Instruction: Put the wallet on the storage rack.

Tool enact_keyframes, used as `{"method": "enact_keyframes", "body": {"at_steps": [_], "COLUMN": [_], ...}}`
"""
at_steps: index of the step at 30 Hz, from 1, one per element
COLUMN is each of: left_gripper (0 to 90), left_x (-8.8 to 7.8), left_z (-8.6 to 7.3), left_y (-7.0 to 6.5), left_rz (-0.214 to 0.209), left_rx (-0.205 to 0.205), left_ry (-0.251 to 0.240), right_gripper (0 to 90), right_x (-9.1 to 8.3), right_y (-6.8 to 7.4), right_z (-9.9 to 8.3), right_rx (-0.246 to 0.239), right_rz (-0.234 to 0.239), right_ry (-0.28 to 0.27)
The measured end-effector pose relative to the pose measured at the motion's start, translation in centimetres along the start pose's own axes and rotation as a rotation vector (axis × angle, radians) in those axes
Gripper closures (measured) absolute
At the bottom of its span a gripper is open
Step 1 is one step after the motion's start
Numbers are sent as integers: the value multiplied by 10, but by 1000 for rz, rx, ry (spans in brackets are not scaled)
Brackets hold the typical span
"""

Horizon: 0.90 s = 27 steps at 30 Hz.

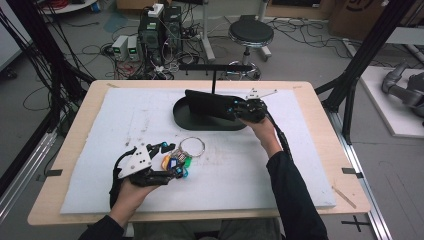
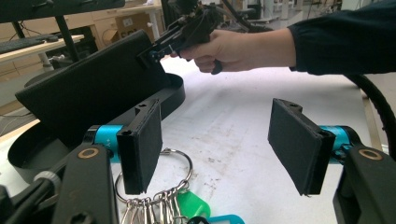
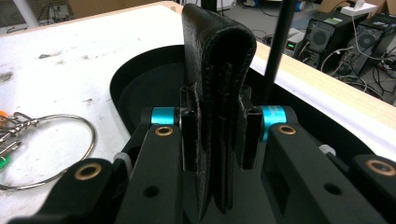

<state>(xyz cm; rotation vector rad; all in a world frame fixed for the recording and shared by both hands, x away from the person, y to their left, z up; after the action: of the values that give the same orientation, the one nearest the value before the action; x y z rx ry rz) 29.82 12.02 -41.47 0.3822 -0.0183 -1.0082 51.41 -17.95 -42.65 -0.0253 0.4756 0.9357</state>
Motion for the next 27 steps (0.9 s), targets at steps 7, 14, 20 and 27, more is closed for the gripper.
{"method": "enact_keyframes", "body": {"at_steps": [7,14,20,27], "left_gripper": [351,351,351,351], "left_x": [2,3,3,3], "left_z": [-2,-2,-3,-3], "left_y": [-2,-3,-3,-3], "left_rz": [-11,-17,-14,-16], "left_rx": [8,11,9,12], "left_ry": [9,7,7,12], "right_gripper": [754,746,735,621], "right_x": [0,1,9,7], "right_y": [-11,-17,-14,-11], "right_z": [-7,-14,-19,-18], "right_rx": [28,47,25,12], "right_rz": [-21,-51,-83,-127], "right_ry": [32,82,122,150]}}
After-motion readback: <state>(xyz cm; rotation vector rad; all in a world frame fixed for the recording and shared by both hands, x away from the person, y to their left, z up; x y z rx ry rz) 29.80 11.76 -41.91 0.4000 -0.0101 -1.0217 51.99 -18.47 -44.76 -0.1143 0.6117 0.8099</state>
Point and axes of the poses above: each handheld gripper's, and its own axes: x roughly forward along the jaws, z roughly out of its top, y roughly to its left, the point moved 4 cm from there along x, roughly forward along the jaws, and after that the axes turned 11 degrees about x, right-handed, at the moved point
